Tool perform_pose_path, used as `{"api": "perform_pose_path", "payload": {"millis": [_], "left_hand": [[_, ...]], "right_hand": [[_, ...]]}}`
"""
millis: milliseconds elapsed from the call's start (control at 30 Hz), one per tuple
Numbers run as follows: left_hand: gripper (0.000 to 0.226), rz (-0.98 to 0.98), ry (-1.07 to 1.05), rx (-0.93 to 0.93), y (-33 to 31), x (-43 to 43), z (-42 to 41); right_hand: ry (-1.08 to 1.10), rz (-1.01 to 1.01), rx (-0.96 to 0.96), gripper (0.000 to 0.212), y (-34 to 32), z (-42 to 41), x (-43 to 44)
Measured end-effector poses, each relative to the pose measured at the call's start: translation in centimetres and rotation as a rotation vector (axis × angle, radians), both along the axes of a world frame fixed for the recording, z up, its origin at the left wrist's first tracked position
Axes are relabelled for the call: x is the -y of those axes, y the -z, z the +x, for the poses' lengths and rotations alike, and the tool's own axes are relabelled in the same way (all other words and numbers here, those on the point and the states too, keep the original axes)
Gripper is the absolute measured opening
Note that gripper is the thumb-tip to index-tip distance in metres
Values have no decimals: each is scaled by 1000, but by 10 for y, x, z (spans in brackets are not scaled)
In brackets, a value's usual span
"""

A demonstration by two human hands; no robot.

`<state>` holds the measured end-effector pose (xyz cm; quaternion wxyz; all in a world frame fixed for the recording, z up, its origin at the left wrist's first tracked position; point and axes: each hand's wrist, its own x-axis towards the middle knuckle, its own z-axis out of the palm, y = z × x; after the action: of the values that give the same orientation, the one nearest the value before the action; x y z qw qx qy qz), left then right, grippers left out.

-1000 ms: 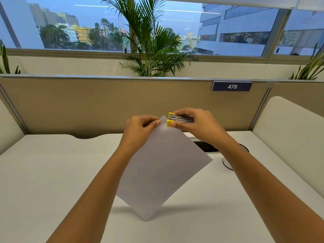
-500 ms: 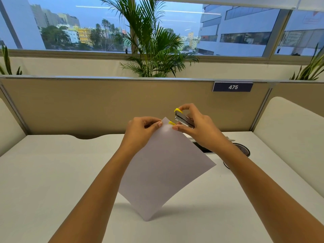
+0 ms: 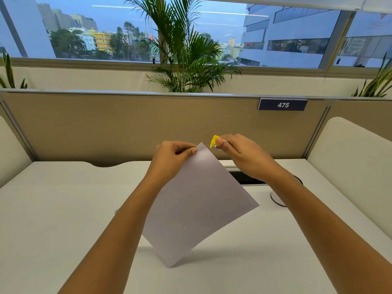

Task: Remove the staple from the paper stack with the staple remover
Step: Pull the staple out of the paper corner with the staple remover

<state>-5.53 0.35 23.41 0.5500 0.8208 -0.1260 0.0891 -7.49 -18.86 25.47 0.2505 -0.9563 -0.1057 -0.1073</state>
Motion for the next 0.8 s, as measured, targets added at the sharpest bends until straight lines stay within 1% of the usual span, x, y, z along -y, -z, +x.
{"api": "perform_pose_path", "payload": {"millis": [67,100,233,433,533,800], "left_hand": [[16,-2,2,13,0,0,0],[15,-5,5,21,0,0,0],[12,-21,13,57,2,1,0],[8,-70,17,66,2,1,-2],[6,-96,15,75,1,2,-3],[3,-62,17,88,-1,1,-4]], "right_hand": [[-8,-54,-6,54,2,4,0],[-5,-64,-12,56,2,4,-1],[-17,-70,-36,54,-1,0,-8],[-36,38,-96,57,-1,-4,-15],[-43,126,-120,53,1,-5,-18],[-52,183,-110,50,-2,-6,-20]]}}
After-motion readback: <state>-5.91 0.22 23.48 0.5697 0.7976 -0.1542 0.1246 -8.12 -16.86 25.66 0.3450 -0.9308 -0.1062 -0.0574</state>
